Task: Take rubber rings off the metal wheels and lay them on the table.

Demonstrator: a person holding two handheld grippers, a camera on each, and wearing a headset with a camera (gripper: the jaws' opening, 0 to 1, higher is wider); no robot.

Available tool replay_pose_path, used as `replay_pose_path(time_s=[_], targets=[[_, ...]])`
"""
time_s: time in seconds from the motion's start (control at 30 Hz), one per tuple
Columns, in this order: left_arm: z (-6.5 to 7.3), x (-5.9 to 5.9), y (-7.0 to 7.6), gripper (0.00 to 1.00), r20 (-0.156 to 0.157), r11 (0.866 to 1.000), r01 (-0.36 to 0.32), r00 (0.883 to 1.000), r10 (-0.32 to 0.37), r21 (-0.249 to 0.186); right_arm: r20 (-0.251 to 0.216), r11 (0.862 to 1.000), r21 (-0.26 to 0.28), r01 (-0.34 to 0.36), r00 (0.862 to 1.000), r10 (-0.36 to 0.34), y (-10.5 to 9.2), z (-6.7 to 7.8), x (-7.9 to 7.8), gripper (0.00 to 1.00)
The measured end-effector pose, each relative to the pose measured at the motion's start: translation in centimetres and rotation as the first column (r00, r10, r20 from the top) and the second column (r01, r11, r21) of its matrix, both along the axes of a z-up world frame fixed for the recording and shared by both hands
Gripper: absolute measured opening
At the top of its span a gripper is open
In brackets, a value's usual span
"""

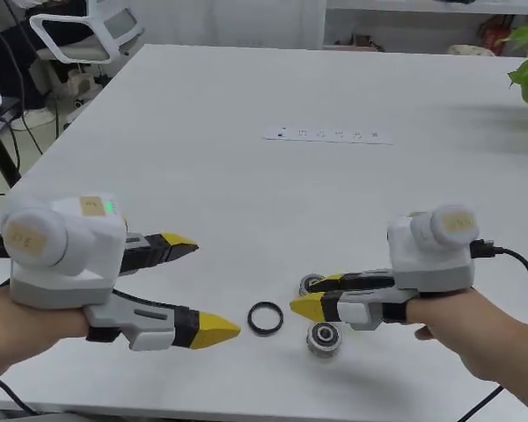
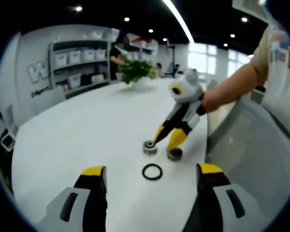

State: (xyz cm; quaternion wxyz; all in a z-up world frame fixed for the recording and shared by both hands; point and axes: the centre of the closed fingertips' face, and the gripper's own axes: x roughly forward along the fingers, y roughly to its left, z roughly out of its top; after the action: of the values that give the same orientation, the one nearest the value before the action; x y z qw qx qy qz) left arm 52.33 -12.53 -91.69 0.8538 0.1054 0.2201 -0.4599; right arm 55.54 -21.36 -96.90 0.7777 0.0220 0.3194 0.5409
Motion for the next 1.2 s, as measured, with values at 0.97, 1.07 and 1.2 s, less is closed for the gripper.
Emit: replay_pose_path(time_s=[0.97,1.07,1.2], targets=[[1.2,-2.0,0.2,0.79,0.01,1.0,-0.022,1.0,0.022,-0.008,0.22,0.992,-0.108,0.067,0.975,-0.042,-7.0,3.2,-2.3,0.61],[1.2,-2.2,0.4,0.79,0.012,1.0,-0.024,1.0,0.024,-0.002,0.225,0.991,-0.116,0.069,0.974,-0.041,-7.7,3.1,-2.4,0.62],[1.4,-2.6,0.8,0.79,0.002,0.999,-0.041,0.999,0.041,-0.012,0.235,0.989,-0.122,0.085,0.97,-0.054,-8.7,3.1,-2.9,0.63]])
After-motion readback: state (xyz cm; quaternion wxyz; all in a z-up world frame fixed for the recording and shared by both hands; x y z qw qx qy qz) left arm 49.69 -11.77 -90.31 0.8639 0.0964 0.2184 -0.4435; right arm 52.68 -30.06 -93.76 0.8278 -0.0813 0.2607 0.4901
